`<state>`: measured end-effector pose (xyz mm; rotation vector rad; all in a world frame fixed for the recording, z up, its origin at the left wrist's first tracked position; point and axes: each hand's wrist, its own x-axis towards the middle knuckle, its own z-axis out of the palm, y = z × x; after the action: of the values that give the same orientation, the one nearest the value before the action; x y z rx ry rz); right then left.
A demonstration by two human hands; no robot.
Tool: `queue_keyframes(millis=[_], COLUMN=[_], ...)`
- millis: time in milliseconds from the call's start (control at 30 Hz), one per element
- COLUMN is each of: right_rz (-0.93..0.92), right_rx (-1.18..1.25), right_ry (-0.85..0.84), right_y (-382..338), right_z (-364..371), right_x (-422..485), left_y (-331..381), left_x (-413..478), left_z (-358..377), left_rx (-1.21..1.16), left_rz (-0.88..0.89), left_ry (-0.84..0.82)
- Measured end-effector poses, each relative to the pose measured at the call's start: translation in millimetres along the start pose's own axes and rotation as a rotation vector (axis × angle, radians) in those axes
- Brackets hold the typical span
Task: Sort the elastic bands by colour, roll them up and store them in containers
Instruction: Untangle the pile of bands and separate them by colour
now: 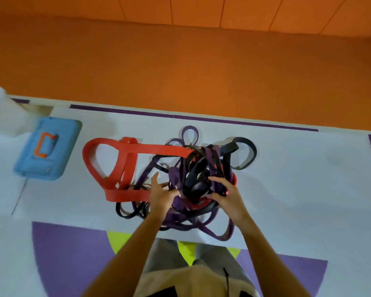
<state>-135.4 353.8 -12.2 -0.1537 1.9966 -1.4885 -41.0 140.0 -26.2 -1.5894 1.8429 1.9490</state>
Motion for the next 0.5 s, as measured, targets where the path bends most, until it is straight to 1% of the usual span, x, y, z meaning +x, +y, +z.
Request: queue_keyframes(millis=[33, 100, 133, 200, 267, 300, 333, 400, 500], right_rz=[0.006, 0.014, 0.015, -0.008, -0.043, -0.055, -0.065, -0.061, 0.002], right_rx=[0.021, 0.063, 0.083, 0.095, 0.092, 0.083, 0.066, 0.036, 0.029], right_ry=[-0.01, -0.03, -0.041, -0.052, -0.051, -0.051, -0.058, -0.106, -0.198], right_y=[-0.7, -5.9, -9.6, -16.3, -23.6, -26.7, -29.0, -31.1, -30.2], right_z=[-1.4, -4.6, -6.9, -10.8, -17.0, -20.4, -24.3, -32.8, -48.1], right_x=[2.6, 6.4, 8.3, 11.7, 13.6, 13.4, 12.3, 7.0, -3.7], left_y=[-1.7, -4.1, -5.1, -9.5, -12.5, -13.6, -13.7, -11.0, -7.0], left_x=[-6.0, -23.3, -33.5, -53.4, -66.8, -69.2, -70.1, -71.7, -69.5], left_z=[-2.5, -7.1, -8.4, -7.3, 2.9, 9.9, 17.0, 32.2, 54.8], left_rx=[-0.05, -0.023, 0.024, 0.088, 0.24, 0.336, 0.409, 0.441, 0.48], left_rz=[0.02, 0.13, 0.211, 0.428, 0.628, 0.68, 0.703, 0.706, 0.711], left_ry=[-0.023, -0.025, -0.027, -0.112, -0.205, -0.218, -0.207, -0.176, -0.227])
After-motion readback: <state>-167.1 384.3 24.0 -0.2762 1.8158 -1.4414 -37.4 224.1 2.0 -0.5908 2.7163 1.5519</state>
